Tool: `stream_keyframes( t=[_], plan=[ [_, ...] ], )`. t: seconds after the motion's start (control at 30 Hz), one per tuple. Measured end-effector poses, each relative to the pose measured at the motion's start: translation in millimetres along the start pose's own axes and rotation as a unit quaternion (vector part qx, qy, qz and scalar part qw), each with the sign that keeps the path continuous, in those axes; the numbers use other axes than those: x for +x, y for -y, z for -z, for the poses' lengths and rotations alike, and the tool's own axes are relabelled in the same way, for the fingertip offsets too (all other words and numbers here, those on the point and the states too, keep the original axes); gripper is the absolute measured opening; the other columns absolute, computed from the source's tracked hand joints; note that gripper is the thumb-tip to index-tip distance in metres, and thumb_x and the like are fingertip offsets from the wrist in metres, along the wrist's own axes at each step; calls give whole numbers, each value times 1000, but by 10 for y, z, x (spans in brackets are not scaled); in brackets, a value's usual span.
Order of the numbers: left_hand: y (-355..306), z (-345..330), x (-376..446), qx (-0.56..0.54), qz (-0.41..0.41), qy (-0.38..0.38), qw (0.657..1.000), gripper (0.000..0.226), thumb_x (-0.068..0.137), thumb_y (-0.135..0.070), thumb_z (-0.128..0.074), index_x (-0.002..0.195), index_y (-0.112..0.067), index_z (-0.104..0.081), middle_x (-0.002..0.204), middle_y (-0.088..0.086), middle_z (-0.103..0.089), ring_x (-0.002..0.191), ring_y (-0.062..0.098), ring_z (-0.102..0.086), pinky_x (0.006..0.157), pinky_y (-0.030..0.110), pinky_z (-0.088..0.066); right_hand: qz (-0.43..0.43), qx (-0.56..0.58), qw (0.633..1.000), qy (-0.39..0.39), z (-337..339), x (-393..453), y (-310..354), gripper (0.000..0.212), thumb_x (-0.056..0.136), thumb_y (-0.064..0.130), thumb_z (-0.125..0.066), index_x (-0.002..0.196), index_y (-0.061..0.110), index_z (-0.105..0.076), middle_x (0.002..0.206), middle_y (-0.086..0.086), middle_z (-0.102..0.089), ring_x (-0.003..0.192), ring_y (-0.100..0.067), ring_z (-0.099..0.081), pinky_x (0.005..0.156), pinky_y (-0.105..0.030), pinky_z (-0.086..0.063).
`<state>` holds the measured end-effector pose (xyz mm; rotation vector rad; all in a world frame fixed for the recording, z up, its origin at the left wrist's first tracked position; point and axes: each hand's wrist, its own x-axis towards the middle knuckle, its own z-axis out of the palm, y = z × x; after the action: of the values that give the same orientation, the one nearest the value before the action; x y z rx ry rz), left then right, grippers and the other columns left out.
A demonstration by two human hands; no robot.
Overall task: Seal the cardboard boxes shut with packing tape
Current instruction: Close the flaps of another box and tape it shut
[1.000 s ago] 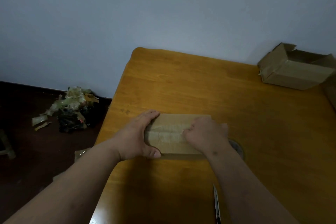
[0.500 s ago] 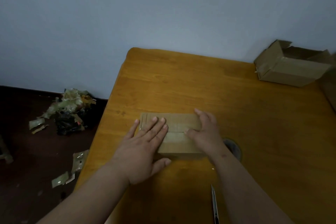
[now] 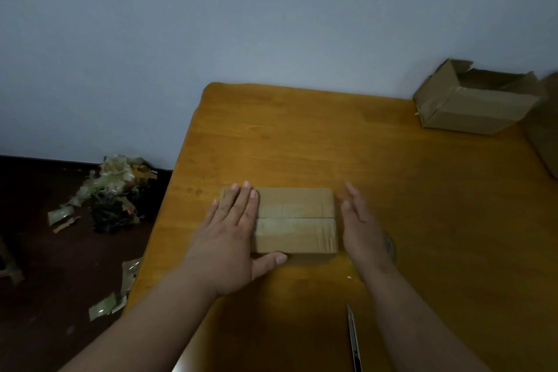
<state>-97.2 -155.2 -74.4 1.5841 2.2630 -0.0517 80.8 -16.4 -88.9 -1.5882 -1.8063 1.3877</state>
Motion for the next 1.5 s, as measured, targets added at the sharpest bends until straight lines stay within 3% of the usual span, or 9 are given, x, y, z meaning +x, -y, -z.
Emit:
stream_keyframes(
  t=[0.13, 0.27, 0.37, 0.43, 0.53, 0.7, 0.93, 1.17, 1.5],
  plan=[
    [-25, -28, -13, -252, 40, -100, 962, 108, 67, -94, -15, 150, -34, 18, 156, -17, 32, 142, 6, 34, 121, 46, 7, 2, -118, 981, -153, 238, -96, -399, 37, 97, 15, -51, 134, 16, -51, 124, -1, -51, 122, -23, -49, 104, -40, -42],
    [-148, -14, 28, -291, 137, -293, 901, 91, 81, -75, -25, 157, -26, -15, 165, -5, 0, 151, 17, 9, 119, 56, 2, 7, -347, 938, -1, 324, -195, -675, 57, 86, 33, -63, 140, 22, -46, 138, 1, -48, 133, -20, -40, 115, -43, -29],
    [-328, -17, -2, -233, 73, -395, 886, 65, 88, -53, -44, 143, -20, -41, 147, 7, -35, 137, 29, -28, 108, 57, -21, -2, -471, 878, 84, 317, -223, -838, 60, 86, 37, -57, 144, 31, -39, 147, 10, -39, 144, -14, -22, 120, -52, 1],
    [-487, -51, -51, -201, -5, -414, 888, 51, 87, -43, -51, 132, -20, -48, 128, 7, -43, 118, 27, -41, 97, 48, -30, 8, -497, 865, 71, 314, -244, -892, 43, 90, 31, -52, 134, 34, -49, 140, 12, -45, 141, -12, -26, 119, -54, -2],
    [-682, -127, -108, -185, -89, -388, 899, 43, 86, -37, -55, 126, -23, -50, 116, -1, -45, 104, 20, -46, 87, 37, -34, 4, -455, 891, 18, 336, -233, -950, 23, 96, 30, -48, 117, 36, -56, 123, 14, -56, 130, -11, -40, 117, -49, -13],
    [-793, -76, -70, -291, -48, -316, 902, 39, 90, -34, -53, 128, -24, -53, 114, -12, -47, 105, 9, -48, 90, 31, -46, -41, -56, 997, -15, 561, -228, -723, 2, 95, 31, -60, 94, 32, -61, 95, 5, -67, 92, -17, -63, 91, -45, -50],
    [-973, 362, 14, -436, -32, -235, 868, 39, 97, -22, -55, 133, -36, -49, 126, -17, -50, 114, -8, -48, 87, 12, -45, 132, 56, 989, 34, 840, -473, 13, 20, 92, 18, -67, 102, 35, -66, 99, 12, -69, 91, 4, -61, 68, -6, -42],
    [-917, 697, -92, -546, -40, -194, 814, 37, 100, -28, -48, 134, -42, -47, 134, -16, -53, 120, -2, -53, 100, 22, -46, 267, 38, 953, 141, 775, -640, 388, 29, 83, 23, -65, 106, 40, -69, 106, 18, -68, 103, -5, -63, 81, -13, -46],
    [-800, 898, -320, -791, 24, -61, 608, 43, 90, -28, -54, 133, -22, -54, 115, 10, -71, 100, 25, -65, 86, 40, -48, 280, 44, 938, 202, 607, -685, 536, 25, 83, 26, -67, 107, 22, -73, 107, 1, -69, 103, -18, -64, 87, -47, -52]
  ],
)
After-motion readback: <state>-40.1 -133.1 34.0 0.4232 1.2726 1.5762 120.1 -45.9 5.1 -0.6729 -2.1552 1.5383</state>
